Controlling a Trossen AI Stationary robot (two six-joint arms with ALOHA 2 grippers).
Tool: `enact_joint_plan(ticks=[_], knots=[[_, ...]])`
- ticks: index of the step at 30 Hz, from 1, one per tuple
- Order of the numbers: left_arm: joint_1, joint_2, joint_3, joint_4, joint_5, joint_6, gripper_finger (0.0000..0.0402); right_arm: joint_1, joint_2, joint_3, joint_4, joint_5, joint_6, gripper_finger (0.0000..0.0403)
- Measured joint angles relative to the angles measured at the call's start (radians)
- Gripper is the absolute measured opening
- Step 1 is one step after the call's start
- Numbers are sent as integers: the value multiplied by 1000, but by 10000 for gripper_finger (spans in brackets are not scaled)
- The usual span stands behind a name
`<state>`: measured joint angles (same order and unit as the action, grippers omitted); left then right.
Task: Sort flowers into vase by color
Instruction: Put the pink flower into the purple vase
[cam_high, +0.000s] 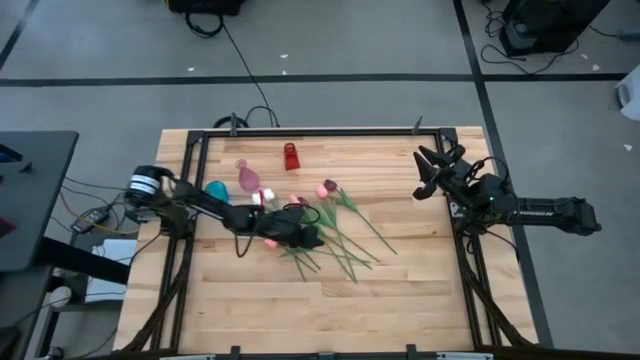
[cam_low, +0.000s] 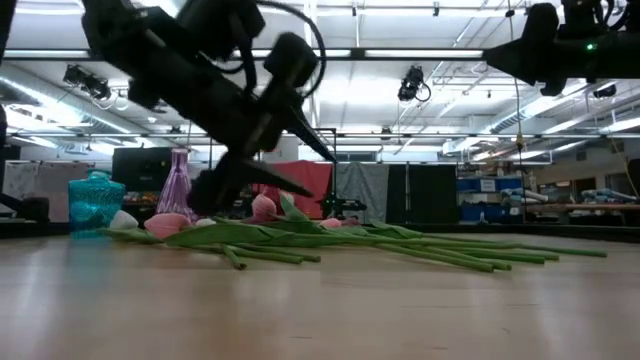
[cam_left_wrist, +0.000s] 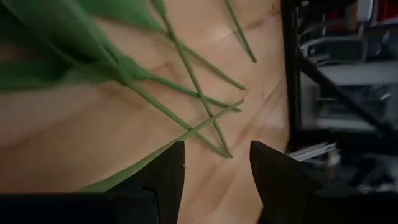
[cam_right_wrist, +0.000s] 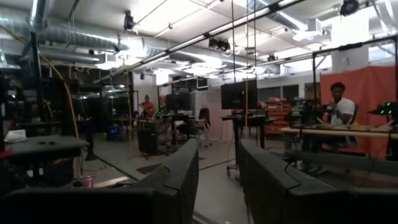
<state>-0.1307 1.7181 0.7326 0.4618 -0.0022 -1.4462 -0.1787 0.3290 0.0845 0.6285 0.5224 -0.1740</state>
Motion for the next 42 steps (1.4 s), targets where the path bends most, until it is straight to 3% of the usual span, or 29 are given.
enact_joint_plan(ticks=[4, 8, 12, 18, 22, 42], knots=[[4, 92, 0, 123, 45, -104, 186, 0, 0, 0, 15, 0, -47, 125], [13, 121, 52, 98, 97, -92, 186, -1, 0, 0, 31, 0, -74, 125], [13, 122, 165, -93, 98, 20, 186, -1, 0, 0, 44, 0, -105, 125], [13, 122, 360, -564, 23, 219, 186, -1, 0, 0, 60, -26, -129, 125], [13, 121, 447, -699, -39, 241, 186, -1, 0, 0, 71, -70, -129, 125], [24, 159, 451, -732, -42, 1, 186, -1, 1, 0, 73, -80, -140, 125]])
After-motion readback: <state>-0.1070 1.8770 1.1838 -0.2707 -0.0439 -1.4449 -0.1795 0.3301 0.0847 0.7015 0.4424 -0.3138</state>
